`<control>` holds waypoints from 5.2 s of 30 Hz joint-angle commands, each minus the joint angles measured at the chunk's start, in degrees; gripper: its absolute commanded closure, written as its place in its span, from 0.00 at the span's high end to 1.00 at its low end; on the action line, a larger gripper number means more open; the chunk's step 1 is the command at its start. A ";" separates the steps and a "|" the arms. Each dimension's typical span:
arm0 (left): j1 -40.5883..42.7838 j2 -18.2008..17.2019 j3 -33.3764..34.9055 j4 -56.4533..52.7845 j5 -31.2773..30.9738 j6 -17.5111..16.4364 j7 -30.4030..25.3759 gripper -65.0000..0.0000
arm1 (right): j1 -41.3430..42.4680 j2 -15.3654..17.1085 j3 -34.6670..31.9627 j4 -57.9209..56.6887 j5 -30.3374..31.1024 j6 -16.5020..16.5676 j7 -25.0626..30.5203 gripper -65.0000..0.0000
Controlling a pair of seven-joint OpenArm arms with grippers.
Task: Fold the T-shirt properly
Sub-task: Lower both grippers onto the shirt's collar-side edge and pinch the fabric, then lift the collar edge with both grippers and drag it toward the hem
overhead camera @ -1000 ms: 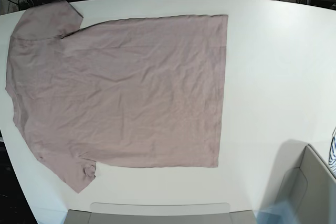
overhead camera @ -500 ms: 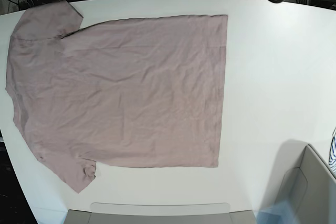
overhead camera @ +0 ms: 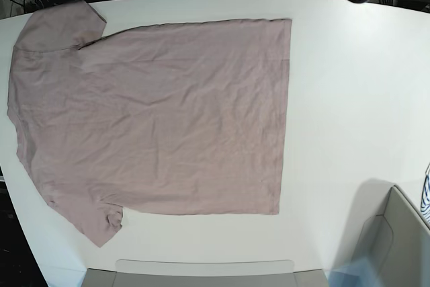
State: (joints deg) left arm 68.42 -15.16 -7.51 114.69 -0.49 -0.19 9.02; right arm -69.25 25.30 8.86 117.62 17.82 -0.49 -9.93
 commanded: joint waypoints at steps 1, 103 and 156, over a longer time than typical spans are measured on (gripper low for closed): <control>0.37 0.52 -0.10 1.83 0.10 0.32 -1.06 0.00 | 0.20 0.33 0.85 0.75 0.24 0.18 0.92 0.00; -30.31 3.42 2.98 -8.63 -42.63 -1.70 25.58 0.25 | 31.06 -1.61 30.92 -41.27 34.79 23.39 -19.21 0.40; -38.58 4.04 -19.00 -0.54 -42.54 -8.30 50.54 0.00 | 32.11 -6.62 34.52 -11.73 19.58 23.39 -25.63 0.00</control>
State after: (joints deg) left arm 29.76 -10.63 -26.04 113.27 -43.11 -8.62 60.51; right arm -36.99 17.85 42.92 105.01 36.82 22.94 -37.06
